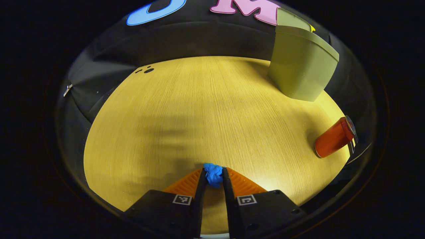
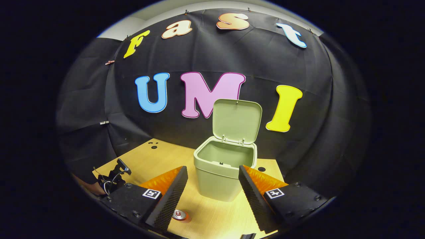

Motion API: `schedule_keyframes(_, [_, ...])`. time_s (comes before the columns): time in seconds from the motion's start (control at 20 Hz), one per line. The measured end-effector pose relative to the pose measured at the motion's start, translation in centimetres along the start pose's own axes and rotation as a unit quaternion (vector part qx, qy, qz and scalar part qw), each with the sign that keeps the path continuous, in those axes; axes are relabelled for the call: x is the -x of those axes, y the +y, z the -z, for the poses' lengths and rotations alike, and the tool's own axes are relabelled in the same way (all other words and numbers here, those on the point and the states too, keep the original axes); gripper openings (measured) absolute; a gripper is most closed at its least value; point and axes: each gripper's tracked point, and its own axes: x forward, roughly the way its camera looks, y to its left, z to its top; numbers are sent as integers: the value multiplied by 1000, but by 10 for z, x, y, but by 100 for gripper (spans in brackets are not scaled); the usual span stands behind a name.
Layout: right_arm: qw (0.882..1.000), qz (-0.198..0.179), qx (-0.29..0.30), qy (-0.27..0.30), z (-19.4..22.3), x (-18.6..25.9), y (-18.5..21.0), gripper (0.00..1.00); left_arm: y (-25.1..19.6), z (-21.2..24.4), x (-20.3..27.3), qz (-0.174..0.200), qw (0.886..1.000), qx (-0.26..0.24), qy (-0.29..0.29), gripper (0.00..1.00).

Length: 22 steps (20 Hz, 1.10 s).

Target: Press the lid of the desktop garbage bin to open it, pick up the crumpled paper on the desktop and throw it into the bin, then pick up the pop can on the desktop and drop it into the bin, and finally close the garbage bin lid.

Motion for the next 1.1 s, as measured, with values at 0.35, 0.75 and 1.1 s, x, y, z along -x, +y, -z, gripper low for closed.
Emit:
schedule_keyframes(0.35, [1000,-9,-14,11,14,-1,4,98,-9,-55,46,19,998,13,-67,35])
schedule_keyframes(0.75, [999,-34,-14,30,32,-3,22,98,-33,-173,111,42,980,11,-196,35])
schedule_keyframes(1.1, [997,-47,-19,50,51,-2,35,98,-67,-268,158,81,953,-12,-291,34])
